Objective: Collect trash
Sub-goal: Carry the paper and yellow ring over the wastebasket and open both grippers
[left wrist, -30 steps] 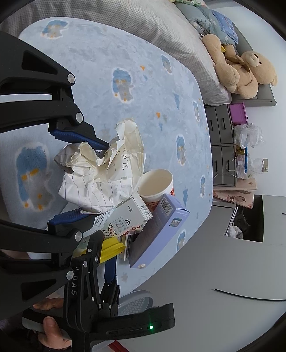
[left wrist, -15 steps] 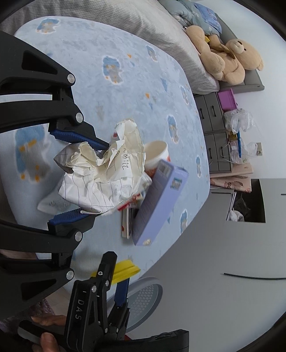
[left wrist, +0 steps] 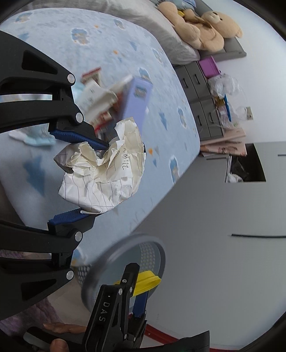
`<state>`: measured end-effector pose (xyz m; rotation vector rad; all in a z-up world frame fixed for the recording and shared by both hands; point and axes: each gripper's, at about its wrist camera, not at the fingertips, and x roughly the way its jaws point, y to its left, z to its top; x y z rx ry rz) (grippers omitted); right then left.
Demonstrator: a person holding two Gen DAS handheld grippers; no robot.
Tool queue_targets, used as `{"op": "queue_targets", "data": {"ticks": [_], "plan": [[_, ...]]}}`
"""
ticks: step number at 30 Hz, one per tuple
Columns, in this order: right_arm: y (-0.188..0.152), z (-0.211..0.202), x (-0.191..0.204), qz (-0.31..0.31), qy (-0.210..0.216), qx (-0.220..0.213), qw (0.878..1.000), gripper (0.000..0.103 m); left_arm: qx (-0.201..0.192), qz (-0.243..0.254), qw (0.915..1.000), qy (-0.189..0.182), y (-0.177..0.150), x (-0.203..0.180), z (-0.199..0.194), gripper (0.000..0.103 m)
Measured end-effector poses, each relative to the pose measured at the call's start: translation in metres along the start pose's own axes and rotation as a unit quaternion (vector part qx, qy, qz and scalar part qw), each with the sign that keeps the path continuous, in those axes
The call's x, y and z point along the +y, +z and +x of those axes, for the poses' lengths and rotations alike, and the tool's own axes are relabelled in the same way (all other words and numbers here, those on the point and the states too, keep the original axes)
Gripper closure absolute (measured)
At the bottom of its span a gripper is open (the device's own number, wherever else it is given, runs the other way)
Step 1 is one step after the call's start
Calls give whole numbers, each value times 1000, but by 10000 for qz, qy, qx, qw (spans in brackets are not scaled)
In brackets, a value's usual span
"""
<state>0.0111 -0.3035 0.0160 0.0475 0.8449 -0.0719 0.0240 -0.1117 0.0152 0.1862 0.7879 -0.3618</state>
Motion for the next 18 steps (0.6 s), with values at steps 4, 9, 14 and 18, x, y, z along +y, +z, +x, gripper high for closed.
{"op": "queue_targets", "data": {"ticks": [4, 9, 14, 18], "plan": [[2, -5, -34, 168, -166, 51, 9997, 36, 46, 160, 9992, -360, 23, -32, 16, 54], [-3, -6, -73, 508, -335, 77, 9981, 36, 76, 460, 9962, -735, 48, -75, 38, 54], [-13, 7, -103, 965, -324, 276, 9944, 36, 204, 661, 9926, -1003, 59, -106, 63, 54], [-14, 10, -122, 1254, -373, 291, 9910, 36, 290, 733, 9899, -1180, 65, -124, 79, 54]]}}
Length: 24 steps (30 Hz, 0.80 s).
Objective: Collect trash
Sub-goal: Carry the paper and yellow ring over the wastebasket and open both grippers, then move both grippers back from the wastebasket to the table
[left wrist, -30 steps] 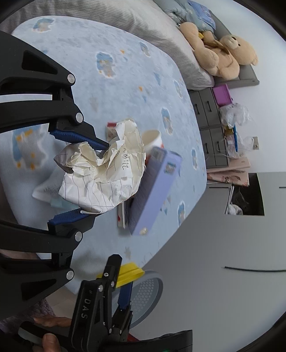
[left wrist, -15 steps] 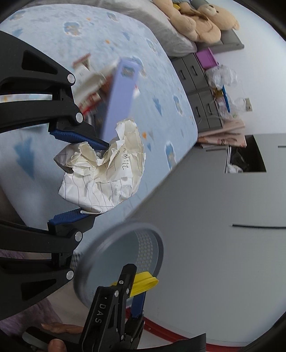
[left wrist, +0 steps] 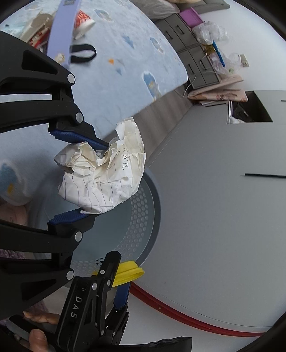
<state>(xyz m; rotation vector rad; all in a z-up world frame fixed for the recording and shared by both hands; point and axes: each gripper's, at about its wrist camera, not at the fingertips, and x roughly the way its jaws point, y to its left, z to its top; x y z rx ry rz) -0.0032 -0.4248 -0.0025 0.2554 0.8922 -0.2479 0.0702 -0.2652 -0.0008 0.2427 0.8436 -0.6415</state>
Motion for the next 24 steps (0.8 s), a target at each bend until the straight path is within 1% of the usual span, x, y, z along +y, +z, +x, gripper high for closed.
{"op": "queue_targets", "data": {"ticks": [2, 5, 10, 13, 14, 15, 16, 17, 19, 21, 24], "plan": [[1, 3, -6, 119, -42, 58, 9999, 36, 64, 5, 9999, -85, 4, -4, 10, 54], [2, 6, -12, 131, -122, 84, 9998, 36, 137, -19, 9997, -222, 9, -9, 19, 53], [3, 12, -20, 188, -161, 188, 9995, 36, 162, 28, 9994, -292, 12, -15, 26, 53], [4, 11, -22, 193, -211, 144, 9995, 36, 168, 9, 9994, -319, 13, -17, 26, 52], [5, 13, -20, 207, -216, 131, 9995, 35, 165, 8, 9993, -322, 12, -17, 25, 49], [5, 12, -21, 228, -219, 109, 9994, 36, 162, 10, 9993, -333, 13, -16, 25, 43], [5, 12, -22, 243, -223, 98, 9994, 32, 139, 10, 9993, -335, 13, -16, 24, 40], [4, 11, -24, 260, -236, 76, 9994, 23, 111, 9, 9994, -316, 12, -16, 22, 34], [4, 8, -25, 292, -292, -27, 9991, 17, 52, 21, 9995, -297, 11, -15, 19, 32], [4, 6, -25, 284, -323, -59, 9991, 17, 54, 21, 9996, -274, 11, -14, 18, 31], [5, 9, -24, 259, -321, 22, 9991, 17, 63, -6, 9997, -253, 11, -13, 18, 31]]}}
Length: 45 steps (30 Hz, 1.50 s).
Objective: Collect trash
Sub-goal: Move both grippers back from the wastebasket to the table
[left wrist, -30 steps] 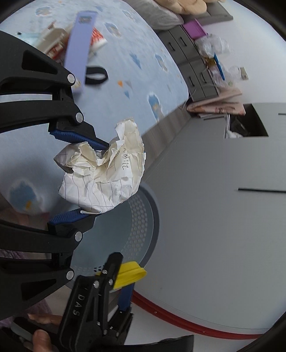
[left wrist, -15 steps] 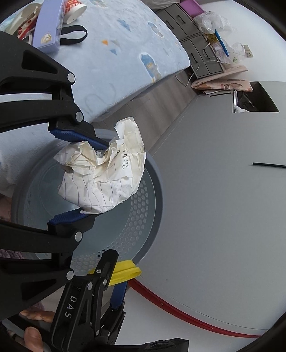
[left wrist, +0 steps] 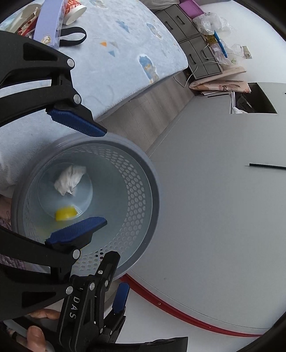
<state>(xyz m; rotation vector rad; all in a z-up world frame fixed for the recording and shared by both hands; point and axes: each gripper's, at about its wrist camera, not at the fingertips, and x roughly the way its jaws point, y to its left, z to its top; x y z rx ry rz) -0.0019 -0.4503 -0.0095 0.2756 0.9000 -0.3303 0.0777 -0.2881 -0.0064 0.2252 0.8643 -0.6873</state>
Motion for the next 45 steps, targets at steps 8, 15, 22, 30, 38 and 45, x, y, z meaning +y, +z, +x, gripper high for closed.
{"op": "queue_targets", "data": {"ticks": [8, 15, 22, 30, 38, 45], "plan": [[2, 2, 7, -130, -48, 6, 9999, 17, 38, -105, 9999, 51, -2, 5, 1, 31], [3, 3, 14, -271, -134, 3, 9995, 17, 2, -166, 9998, 130, -3, 8, -3, 31], [0, 3, 24, -428, -302, -43, 9986, 17, -62, -231, 9993, 293, -7, 12, -11, 31], [-2, 0, 37, -630, -405, -170, 9970, 12, -124, -397, 9982, 441, -13, 23, -25, 29], [-3, -4, 52, -776, -311, -291, 9961, 9, -200, -615, 9958, 642, -30, 38, -48, 29], [-2, -9, 71, -808, -114, -336, 9961, 8, -222, -782, 9930, 861, -52, 52, -73, 29]]}}
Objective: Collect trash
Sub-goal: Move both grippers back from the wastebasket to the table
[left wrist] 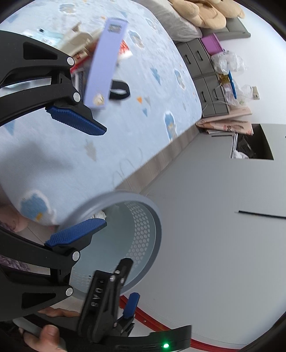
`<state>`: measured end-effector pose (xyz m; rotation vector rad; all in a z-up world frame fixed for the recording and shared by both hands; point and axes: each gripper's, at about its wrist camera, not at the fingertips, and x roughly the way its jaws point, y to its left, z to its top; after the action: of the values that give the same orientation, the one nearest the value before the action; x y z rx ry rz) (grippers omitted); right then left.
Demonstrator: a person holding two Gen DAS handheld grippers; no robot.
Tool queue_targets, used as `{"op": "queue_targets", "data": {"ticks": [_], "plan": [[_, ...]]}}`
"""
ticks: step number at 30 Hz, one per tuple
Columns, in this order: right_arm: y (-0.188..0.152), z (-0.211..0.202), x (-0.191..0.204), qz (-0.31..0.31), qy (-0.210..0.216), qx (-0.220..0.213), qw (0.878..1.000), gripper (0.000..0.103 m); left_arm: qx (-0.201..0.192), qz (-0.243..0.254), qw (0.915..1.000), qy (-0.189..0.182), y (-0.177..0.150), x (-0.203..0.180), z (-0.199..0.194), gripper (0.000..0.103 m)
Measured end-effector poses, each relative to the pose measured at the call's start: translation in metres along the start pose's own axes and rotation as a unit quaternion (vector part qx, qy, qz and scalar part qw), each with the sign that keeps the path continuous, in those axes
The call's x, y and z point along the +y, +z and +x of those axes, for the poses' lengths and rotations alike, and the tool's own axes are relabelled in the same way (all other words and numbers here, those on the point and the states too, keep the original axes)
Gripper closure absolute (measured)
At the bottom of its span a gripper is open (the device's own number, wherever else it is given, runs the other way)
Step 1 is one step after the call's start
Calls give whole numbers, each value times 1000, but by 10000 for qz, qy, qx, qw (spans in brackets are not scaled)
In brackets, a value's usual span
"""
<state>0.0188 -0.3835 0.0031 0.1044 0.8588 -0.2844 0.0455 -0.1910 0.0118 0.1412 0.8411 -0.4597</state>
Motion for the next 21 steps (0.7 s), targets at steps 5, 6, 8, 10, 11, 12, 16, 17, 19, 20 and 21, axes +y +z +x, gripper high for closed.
{"op": "queue_targets", "data": {"ticks": [5, 6, 8, 10, 11, 12, 16, 17, 19, 20, 21], "plan": [[4, -7, 28, -148, 277, -154, 9994, 7, -117, -192, 9996, 198, -11, 20, -24, 29], [5, -9, 35, -197, 357, -186, 9990, 7, -141, -237, 9993, 248, -13, 24, -28, 29], [6, -14, 47, -267, 502, -251, 9981, 7, -198, -349, 9986, 358, -20, 37, -40, 28], [5, -20, 62, -356, 625, -360, 9968, 6, -223, -462, 9976, 468, -27, 50, -49, 29], [5, -22, 70, -422, 655, -407, 9961, 6, -212, -536, 9968, 550, -33, 59, -53, 29], [4, -25, 81, -537, 705, -464, 9950, 6, -197, -593, 9961, 627, -38, 66, -57, 29], [-3, -34, 119, -936, 927, -579, 9896, 6, -129, -802, 9916, 1006, -61, 98, -73, 29], [-5, -36, 127, -1013, 1011, -573, 9880, 6, -114, -862, 9903, 1088, -66, 106, -77, 28], [-13, -40, 145, -1111, 1289, -490, 9842, 6, -93, -1016, 9865, 1283, -77, 128, -87, 29], [-17, -41, 154, -1151, 1421, -432, 9822, 6, -87, -1087, 9846, 1367, -82, 137, -91, 29], [-22, -42, 166, -1234, 1564, -370, 9793, 6, -81, -1170, 9823, 1462, -87, 148, -95, 29]]}}
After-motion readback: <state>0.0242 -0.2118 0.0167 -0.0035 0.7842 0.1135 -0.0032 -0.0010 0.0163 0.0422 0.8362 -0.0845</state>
